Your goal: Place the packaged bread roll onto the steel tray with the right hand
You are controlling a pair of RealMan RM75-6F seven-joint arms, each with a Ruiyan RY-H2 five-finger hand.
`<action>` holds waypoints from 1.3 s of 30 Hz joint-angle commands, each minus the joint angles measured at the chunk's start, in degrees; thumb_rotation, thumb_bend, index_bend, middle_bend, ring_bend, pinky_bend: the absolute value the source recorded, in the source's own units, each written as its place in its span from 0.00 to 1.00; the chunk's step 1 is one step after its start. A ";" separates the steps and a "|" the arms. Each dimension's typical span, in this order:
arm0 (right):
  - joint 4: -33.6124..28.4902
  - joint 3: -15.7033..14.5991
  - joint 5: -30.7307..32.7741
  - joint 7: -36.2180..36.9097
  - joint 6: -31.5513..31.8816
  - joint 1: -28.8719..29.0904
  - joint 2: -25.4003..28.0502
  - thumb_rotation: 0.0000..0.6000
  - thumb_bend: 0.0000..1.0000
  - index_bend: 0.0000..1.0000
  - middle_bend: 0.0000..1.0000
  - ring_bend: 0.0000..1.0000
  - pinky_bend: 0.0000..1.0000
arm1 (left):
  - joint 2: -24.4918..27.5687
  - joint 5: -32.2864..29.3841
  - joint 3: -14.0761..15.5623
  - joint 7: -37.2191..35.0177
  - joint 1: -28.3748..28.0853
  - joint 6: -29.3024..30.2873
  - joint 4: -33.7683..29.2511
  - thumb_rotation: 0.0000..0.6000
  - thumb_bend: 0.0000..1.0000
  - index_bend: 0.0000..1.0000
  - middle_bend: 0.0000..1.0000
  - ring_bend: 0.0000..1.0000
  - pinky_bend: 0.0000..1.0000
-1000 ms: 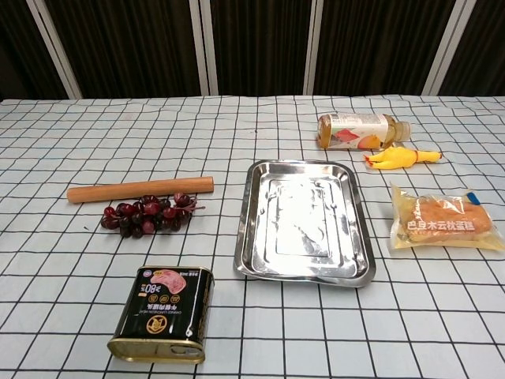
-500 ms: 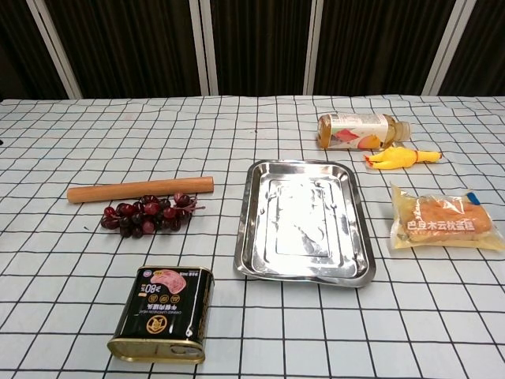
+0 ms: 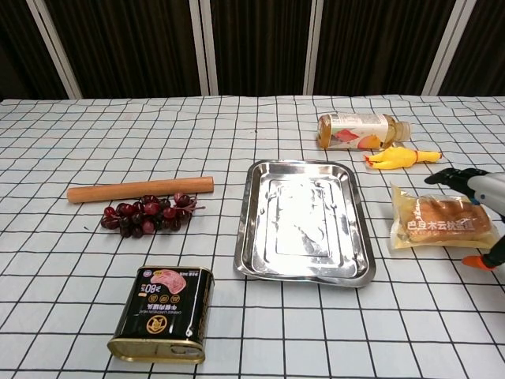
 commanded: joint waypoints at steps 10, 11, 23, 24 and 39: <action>1.71 2.00 3.86 -4.50 1.35 4.15 -3.04 1.00 0.32 0.50 0.23 0.17 0.46 | 0.54 -0.98 -0.25 -0.09 -0.19 -0.72 -0.67 1.00 0.08 0.00 0.00 0.00 0.04; 1.89 2.06 4.07 -4.73 1.60 4.28 -3.19 1.00 0.33 0.55 0.26 0.20 0.47 | 0.58 -0.94 -0.22 -0.06 -0.16 -0.68 -0.73 1.00 0.08 0.00 0.00 0.00 0.04; -0.77 2.48 3.06 -13.59 5.21 8.59 -4.94 1.00 0.35 0.64 0.31 0.23 0.48 | 0.66 -1.15 -0.30 0.31 -0.36 -1.11 -1.16 1.00 0.08 0.00 0.00 0.00 0.04; -1.18 2.77 3.76 -15.36 5.29 9.24 -5.42 1.00 0.35 0.64 0.31 0.23 0.48 | 0.68 -1.16 -0.31 0.26 -0.42 -1.20 -1.17 1.00 0.08 0.00 0.00 0.00 0.04; 0.94 7.30 16.75 -41.88 7.94 24.67 -22.98 1.00 0.35 0.64 0.31 0.23 0.49 | 2.33 -1.46 -0.77 -4.08 -0.73 -1.11 -0.69 1.00 0.08 0.00 0.00 0.00 0.04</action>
